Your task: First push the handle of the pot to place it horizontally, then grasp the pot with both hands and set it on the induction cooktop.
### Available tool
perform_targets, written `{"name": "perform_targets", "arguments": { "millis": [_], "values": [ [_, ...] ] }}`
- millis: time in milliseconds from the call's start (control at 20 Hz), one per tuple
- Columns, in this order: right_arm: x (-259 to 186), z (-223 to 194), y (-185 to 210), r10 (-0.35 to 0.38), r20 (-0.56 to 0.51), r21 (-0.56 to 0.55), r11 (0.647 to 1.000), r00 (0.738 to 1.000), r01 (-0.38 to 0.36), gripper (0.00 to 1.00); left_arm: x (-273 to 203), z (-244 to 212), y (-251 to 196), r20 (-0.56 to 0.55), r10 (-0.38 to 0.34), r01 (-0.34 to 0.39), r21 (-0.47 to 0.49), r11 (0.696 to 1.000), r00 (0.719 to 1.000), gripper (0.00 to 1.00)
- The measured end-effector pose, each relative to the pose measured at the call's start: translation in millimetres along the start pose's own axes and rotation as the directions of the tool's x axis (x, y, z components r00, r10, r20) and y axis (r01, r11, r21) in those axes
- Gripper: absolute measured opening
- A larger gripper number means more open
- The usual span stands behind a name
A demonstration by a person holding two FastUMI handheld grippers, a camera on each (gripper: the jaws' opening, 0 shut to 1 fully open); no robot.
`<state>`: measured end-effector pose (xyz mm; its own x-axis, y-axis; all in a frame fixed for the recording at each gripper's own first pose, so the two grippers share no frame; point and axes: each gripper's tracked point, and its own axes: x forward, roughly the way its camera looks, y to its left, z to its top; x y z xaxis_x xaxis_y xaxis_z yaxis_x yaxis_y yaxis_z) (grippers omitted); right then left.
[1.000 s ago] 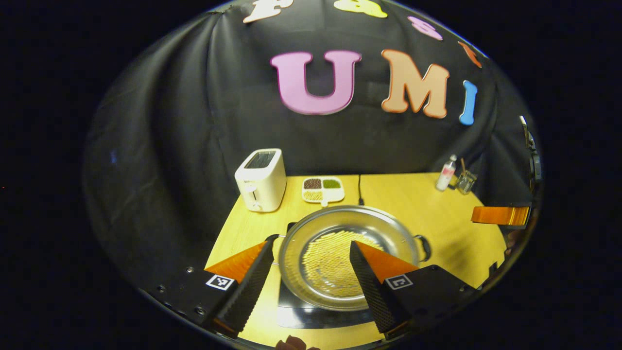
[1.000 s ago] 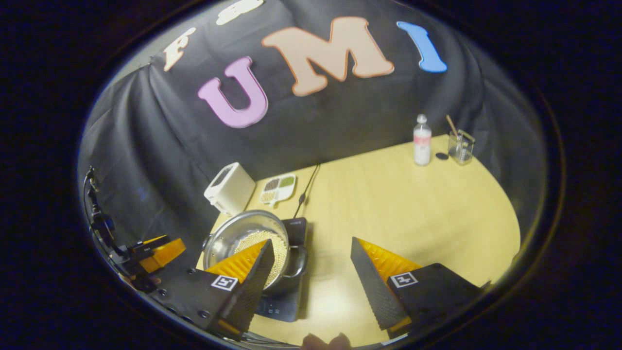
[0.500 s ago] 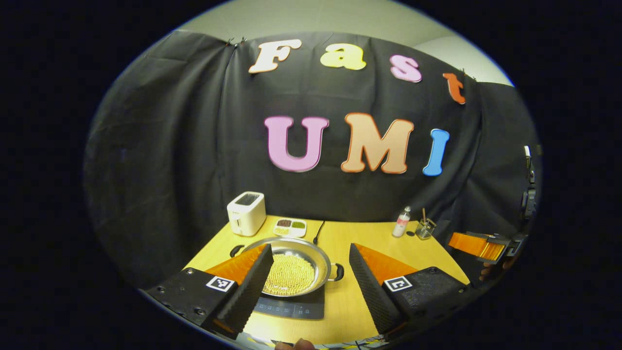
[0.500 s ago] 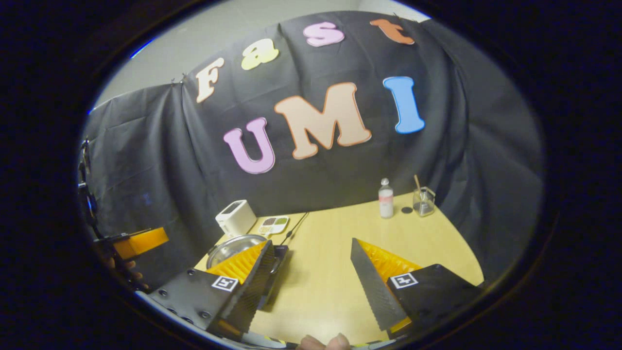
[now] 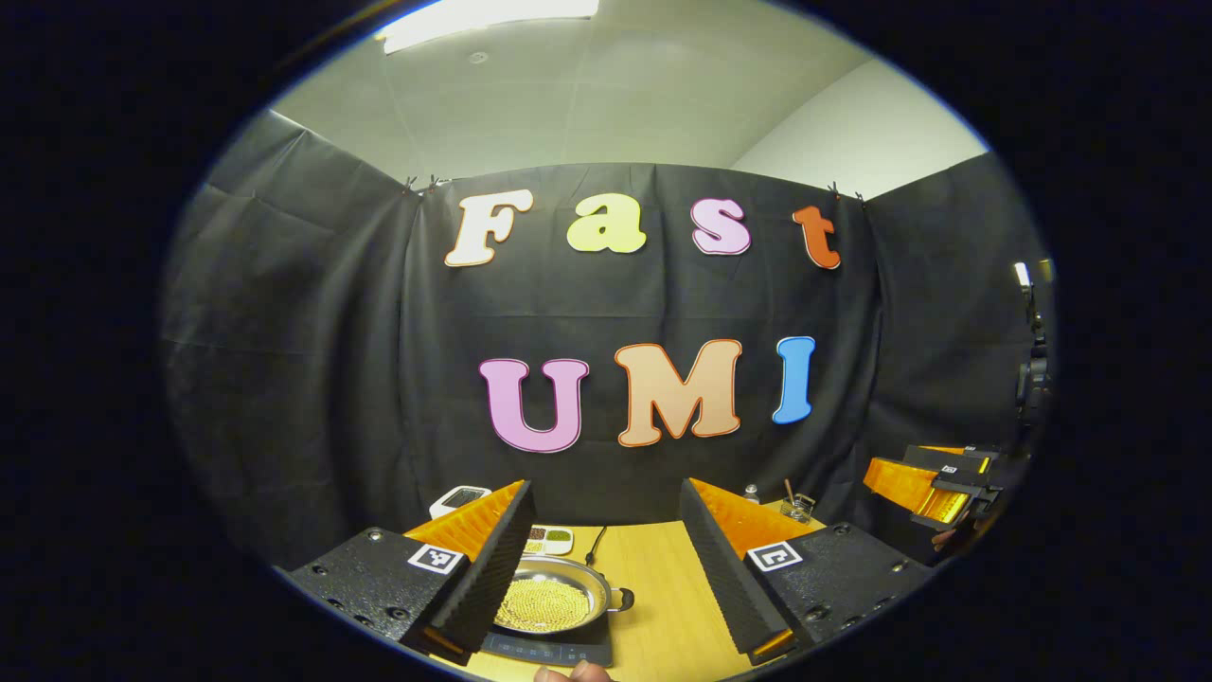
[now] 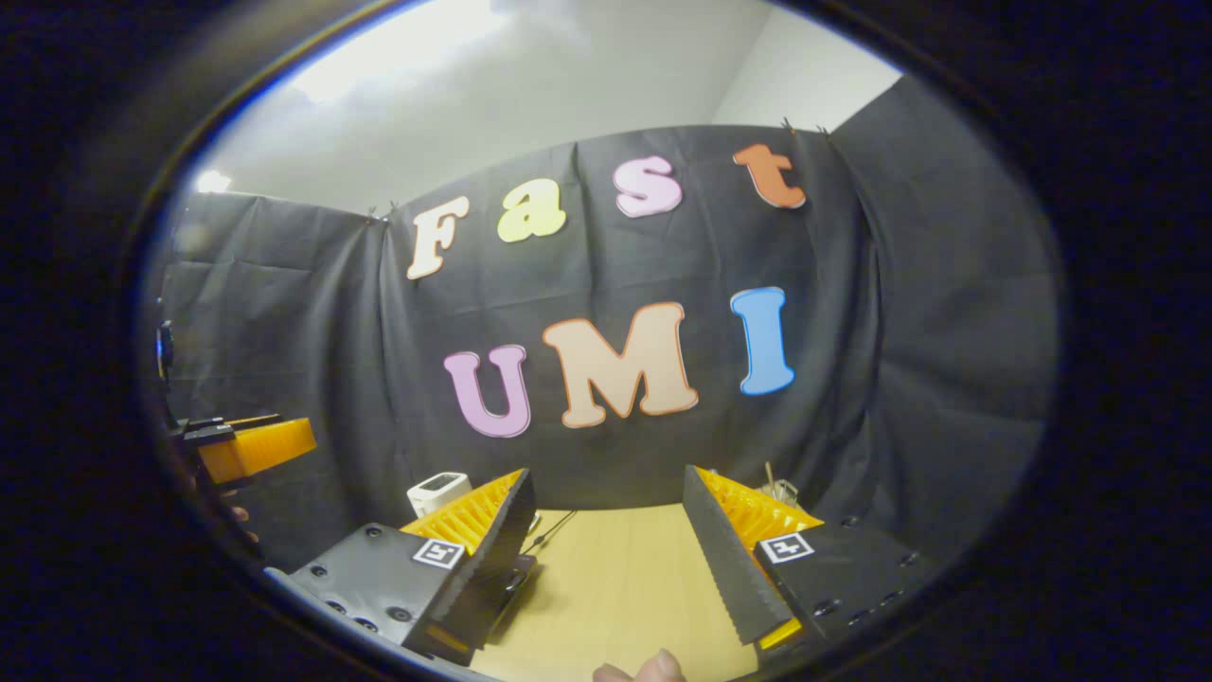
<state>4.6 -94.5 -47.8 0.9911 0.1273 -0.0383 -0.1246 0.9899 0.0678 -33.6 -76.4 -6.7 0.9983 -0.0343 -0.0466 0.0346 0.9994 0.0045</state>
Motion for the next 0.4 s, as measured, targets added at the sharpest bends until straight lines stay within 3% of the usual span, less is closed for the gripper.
{"name": "perform_targets", "arguments": {
  "millis": [150,200,400],
  "values": [
    [-15.1,9.3,4.7,-0.02,0.03,-0.027,0.999,0.999,0.021,0.92,-10.8,-1.2,9.1,-0.003,0.013,-0.013,-0.04,0.999,1.0,0.92],
    [-22.7,-23.8,19.8,-0.022,0.021,-0.012,1.0,1.0,0.023,0.92,-11.9,-1.4,13.9,-0.006,0.02,-0.02,-0.035,0.999,1.0,0.94],
    [-25.3,-13.5,31.5,-0.028,0.026,-0.056,0.998,0.999,0.03,0.92,-19.4,11.0,28.3,0.017,0.044,-0.044,-0.006,0.999,0.999,0.94]
  ]
}}
